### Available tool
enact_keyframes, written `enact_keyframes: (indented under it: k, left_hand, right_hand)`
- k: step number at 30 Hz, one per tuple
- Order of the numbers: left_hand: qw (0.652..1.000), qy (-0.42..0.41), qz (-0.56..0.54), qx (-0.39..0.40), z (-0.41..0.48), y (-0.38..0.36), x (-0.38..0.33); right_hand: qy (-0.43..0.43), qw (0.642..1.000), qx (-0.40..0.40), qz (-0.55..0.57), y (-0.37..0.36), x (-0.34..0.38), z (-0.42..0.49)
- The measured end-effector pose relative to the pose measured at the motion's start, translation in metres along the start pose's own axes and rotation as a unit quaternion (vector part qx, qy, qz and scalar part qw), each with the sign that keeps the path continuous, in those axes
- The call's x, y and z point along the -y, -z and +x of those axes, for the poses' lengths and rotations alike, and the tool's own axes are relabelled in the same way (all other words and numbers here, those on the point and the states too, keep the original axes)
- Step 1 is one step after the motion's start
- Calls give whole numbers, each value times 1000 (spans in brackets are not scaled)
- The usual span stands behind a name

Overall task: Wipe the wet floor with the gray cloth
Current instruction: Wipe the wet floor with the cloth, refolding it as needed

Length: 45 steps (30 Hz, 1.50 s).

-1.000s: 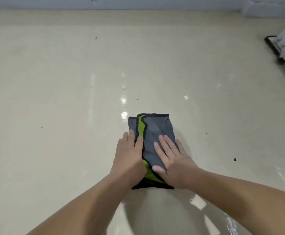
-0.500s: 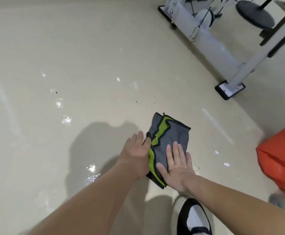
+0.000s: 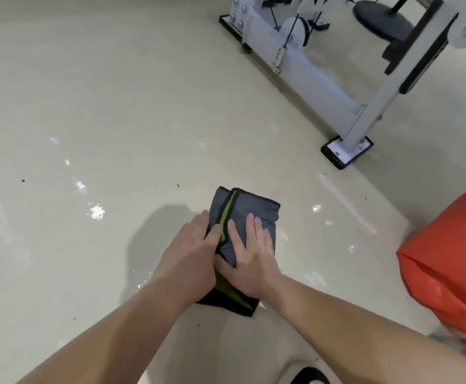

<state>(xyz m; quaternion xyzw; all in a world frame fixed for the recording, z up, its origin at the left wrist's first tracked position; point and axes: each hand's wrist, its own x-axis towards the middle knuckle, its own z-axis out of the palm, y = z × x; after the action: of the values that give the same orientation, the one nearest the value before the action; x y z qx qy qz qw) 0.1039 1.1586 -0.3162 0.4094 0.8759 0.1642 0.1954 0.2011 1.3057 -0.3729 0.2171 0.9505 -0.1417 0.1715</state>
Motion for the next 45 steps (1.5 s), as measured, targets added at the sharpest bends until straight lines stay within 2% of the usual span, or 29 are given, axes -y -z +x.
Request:
enact_keyframes:
  k: [2, 6, 9, 12, 16, 19, 22, 25, 30, 33, 36, 39, 41, 43, 45]
  left_hand:
    - [1000, 2, -7, 1, 11, 1, -10]
    - [999, 5, -5, 33, 28, -8, -40]
    - [996, -31, 52, 66, 45, -24, -56]
    - [995, -37, 37, 89, 54, -30, -72]
    - [993, -71, 14, 88, 38, -29, -60]
    - [992, -57, -3, 112, 24, -23, -37]
    - [991, -60, 16, 115, 12, -7, -14]
    - [993, -59, 23, 99, -8, 13, 18]
    - [991, -7, 20, 135, -65, 31, 51]
    - [978, -48, 112, 167, -91, 20, 65]
    - [966, -62, 142, 208, -116, 10, 76]
    - [964, -118, 136, 193, -128, 10, 82]
    - [968, -139, 119, 173, -124, 20, 80]
    - [981, -99, 77, 147, -120, 31, 74]
    - [984, -111, 66, 123, -128, 34, 67]
  right_hand:
    - [14, 1000, -2, 4, 22, -30, 27]
    - [-36, 999, -23, 13, 40, -78, 50]
    - [-126, 991, -41, -8, 45, -120, 42]
    - [-235, 970, -60, 28, 47, -163, 15]
    - [-344, 935, -56, 60, 31, -157, -8]
    - [-380, 920, -51, 87, 16, -121, -12]
    - [-374, 921, -48, 94, 1, -77, -14]
    - [-331, 932, -119, 90, -18, -24, -23]
    - [-190, 981, -18, 18, -61, 55, -92]
    - [-138, 990, 32, 8, -70, 88, -127]
    - [-131, 982, 132, -42, -61, 110, -140]
    - [-145, 968, 196, -58, -36, 117, -140]
    - [-173, 963, 204, 8, -11, 120, -138]
    - [-195, 962, 178, 74, 18, 125, -145]
    - [-187, 962, 191, 58, 46, 136, -161]
